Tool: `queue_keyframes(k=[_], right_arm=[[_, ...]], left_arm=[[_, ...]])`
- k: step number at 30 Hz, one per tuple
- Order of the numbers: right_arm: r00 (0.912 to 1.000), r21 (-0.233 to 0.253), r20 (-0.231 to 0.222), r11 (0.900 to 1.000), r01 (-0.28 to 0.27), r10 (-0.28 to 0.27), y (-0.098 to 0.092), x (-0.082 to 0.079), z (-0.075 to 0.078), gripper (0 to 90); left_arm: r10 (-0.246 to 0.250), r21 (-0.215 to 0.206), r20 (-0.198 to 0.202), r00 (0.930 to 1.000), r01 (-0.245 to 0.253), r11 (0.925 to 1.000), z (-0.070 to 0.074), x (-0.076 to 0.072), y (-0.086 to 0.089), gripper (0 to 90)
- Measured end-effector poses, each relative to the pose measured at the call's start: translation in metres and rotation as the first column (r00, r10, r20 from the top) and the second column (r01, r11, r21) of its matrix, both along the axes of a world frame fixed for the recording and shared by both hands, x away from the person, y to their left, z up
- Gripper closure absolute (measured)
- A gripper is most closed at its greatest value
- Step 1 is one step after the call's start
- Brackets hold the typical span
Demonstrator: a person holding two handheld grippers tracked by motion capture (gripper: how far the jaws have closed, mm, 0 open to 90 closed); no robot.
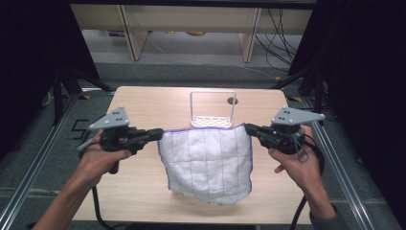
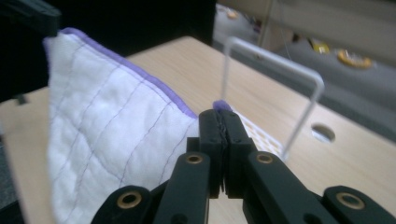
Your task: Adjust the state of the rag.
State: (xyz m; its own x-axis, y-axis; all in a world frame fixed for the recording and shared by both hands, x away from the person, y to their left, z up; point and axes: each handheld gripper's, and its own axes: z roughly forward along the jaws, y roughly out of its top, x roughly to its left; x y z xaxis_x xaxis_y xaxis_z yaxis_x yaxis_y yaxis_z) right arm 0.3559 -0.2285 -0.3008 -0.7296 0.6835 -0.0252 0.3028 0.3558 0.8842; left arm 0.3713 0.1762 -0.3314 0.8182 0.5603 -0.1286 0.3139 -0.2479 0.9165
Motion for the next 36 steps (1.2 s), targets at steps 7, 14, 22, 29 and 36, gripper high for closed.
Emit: queue_keyframes(k=[7, 14, 22, 29, 36], right_arm=[[0.9727, -0.030, -0.170, 0.987, 0.155, -0.158, -0.009, 0.087, -0.091, 89.2], [0.9445, -0.111, -0.247, 0.975, 0.195, -0.217, -0.002, 0.128, -0.141, 89.2], [0.9366, -0.223, -0.242, 0.954, 0.201, -0.254, 0.005, 0.150, -0.170, 89.1], [0.9093, -0.257, -0.294, 0.941, 0.222, -0.295, 0.012, 0.152, -0.185, 89.1], [0.9088, -0.280, -0.276, 0.931, 0.236, -0.313, 0.012, 0.156, -0.189, 75.8]], left_arm=[[0.111, 0.060, -0.136, 0.9844, -0.104, 0.9928, -0.097, 0.079, -0.029, 88.3], [0.202, 0.125, -0.176, 0.9635, -0.181, 0.9754, -0.146, 0.109, -0.035, 88.2], [0.211, 0.166, -0.171, 0.9625, -0.183, 0.9691, -0.157, 0.110, -0.041, 87.1], [0.204, 0.233, -0.183, 0.9618, -0.159, 0.9594, -0.167, 0.109, -0.046, 87.1], [0.243, 0.295, -0.172, 0.9547, -0.186, 0.9374, -0.170, 0.108, -0.045, 78.6]])
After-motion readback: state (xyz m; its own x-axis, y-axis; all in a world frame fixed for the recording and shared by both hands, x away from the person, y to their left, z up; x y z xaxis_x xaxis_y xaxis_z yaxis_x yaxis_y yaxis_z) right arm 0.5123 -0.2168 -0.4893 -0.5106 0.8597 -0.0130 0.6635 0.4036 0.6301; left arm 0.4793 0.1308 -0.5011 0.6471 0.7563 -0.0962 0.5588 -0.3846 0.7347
